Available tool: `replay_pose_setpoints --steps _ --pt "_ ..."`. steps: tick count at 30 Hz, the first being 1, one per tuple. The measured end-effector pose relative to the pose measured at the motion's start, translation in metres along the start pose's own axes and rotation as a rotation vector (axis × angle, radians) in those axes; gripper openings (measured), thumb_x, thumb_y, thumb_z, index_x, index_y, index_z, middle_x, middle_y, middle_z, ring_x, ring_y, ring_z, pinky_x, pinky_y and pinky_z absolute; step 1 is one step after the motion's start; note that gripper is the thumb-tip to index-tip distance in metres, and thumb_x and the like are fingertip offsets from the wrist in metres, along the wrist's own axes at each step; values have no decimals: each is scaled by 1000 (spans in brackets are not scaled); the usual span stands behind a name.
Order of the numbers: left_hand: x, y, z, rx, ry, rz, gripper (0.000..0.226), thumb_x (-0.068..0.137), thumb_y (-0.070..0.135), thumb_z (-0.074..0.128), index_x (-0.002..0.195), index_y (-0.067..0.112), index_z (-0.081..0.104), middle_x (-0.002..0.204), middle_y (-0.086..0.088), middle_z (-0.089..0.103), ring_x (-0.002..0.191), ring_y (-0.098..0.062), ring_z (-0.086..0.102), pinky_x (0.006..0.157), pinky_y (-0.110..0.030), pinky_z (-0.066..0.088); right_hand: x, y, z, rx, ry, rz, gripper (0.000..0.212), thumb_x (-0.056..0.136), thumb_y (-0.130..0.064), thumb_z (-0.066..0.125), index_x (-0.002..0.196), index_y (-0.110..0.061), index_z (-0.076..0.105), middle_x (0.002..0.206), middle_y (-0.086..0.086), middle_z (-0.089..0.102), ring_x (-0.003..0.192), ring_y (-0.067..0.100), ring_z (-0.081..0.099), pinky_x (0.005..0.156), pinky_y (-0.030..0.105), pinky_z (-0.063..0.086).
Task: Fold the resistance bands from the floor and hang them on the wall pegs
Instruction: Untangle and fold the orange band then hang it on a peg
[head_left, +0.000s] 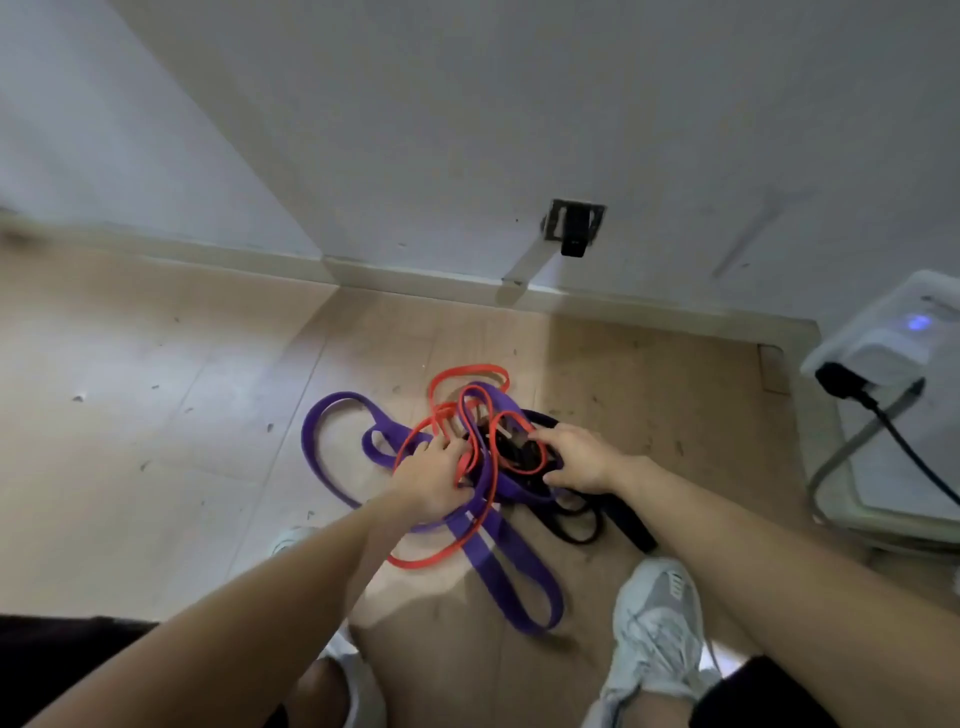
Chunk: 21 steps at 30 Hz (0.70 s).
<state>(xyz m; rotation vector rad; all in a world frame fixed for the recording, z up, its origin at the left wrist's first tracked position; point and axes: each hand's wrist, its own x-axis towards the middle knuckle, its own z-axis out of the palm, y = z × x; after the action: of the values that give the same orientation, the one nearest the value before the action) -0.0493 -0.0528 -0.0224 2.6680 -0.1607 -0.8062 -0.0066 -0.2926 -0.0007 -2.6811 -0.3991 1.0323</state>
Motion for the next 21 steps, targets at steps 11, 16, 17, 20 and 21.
replay_pose_setpoints --steps 11,16,17,20,21 --pt "-6 -47 29 39 153 -93 41 90 42 66 127 31 51 124 -1 62 107 -24 59 80 -31 47 29 1 37 -100 199 47 35 92 -20 57 126 -16 63 135 11 56 119 36 58 99 39 48" --pt "-7 -44 21 -103 147 -214 30 82 45 74 97 28 55 89 7 63 76 -10 62 60 -20 47 13 6 16 -115 365 160 18 91 -20 57 101 -15 72 107 12 65 98 37 68 84 40 56" --pt "-7 -44 19 -102 142 -222 21 86 38 71 94 26 56 88 5 64 77 -12 64 60 -22 49 9 9 12 -113 373 181 16 90 -18 58 98 -14 72 105 12 65 96 36 68 83 40 56" --pt "-6 -46 8 -229 176 -228 11 87 17 63 89 27 61 90 3 67 81 -13 63 63 -23 49 -5 14 -12 -31 396 219 12 88 -8 57 89 -7 70 101 20 69 93 39 67 79 41 56" --pt "-5 -47 3 -298 199 -213 15 84 15 63 87 29 61 89 4 67 81 -13 63 62 -22 48 -9 16 -22 15 388 216 12 88 -5 57 87 -3 69 99 25 69 93 41 67 79 42 55"
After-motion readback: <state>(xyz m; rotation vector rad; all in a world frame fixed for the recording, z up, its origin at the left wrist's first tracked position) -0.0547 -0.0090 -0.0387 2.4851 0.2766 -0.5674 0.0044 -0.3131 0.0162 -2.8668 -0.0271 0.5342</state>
